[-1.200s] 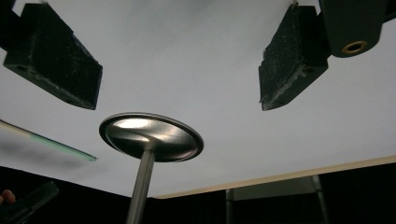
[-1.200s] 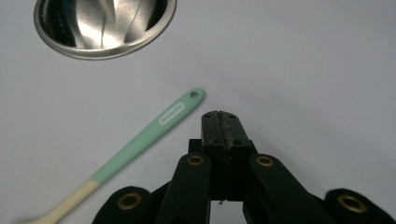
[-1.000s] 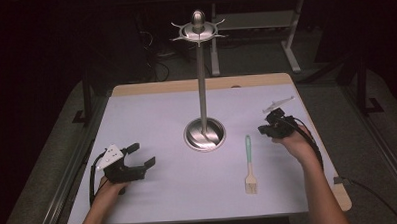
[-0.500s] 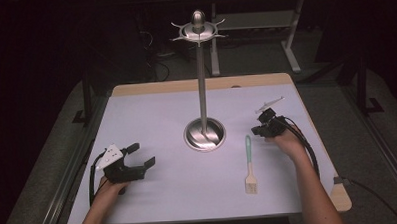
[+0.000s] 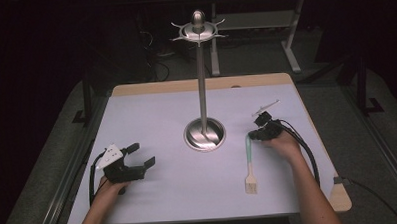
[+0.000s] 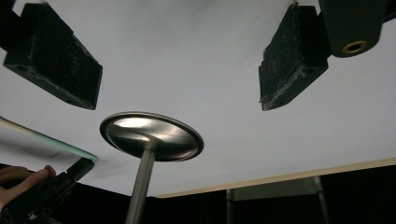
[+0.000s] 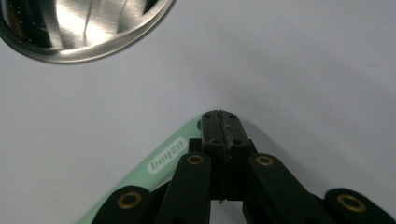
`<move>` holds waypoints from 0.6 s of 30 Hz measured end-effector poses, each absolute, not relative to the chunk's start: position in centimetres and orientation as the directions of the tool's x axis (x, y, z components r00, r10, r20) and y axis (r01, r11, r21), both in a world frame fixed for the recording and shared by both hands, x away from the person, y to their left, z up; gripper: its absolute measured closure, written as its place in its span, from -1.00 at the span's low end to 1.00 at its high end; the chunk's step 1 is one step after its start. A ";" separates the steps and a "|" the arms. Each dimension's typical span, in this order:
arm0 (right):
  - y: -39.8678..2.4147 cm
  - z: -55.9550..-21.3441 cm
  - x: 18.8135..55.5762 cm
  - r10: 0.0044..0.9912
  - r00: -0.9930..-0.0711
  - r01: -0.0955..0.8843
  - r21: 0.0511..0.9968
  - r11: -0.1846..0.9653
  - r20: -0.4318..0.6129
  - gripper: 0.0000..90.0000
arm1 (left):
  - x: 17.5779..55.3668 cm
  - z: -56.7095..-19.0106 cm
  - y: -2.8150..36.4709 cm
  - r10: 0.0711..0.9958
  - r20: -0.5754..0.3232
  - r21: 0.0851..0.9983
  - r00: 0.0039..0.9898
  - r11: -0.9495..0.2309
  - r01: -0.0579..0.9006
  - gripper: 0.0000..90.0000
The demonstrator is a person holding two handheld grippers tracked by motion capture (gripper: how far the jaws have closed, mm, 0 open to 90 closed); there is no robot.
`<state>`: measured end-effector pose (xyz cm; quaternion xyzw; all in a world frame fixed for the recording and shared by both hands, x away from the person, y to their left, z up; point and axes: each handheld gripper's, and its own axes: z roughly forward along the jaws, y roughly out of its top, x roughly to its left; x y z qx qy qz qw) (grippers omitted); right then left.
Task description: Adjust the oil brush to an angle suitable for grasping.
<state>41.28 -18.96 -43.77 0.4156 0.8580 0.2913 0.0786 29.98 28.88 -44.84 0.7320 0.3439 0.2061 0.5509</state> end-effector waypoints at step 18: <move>-17.0 -43.9 40.9 0.714 -0.692 0.625 0.582 0.520 0.104 0.99 | 30.0 -44.8 28.9 0.730 -0.077 0.948 0.679 -0.156 0.276 -0.71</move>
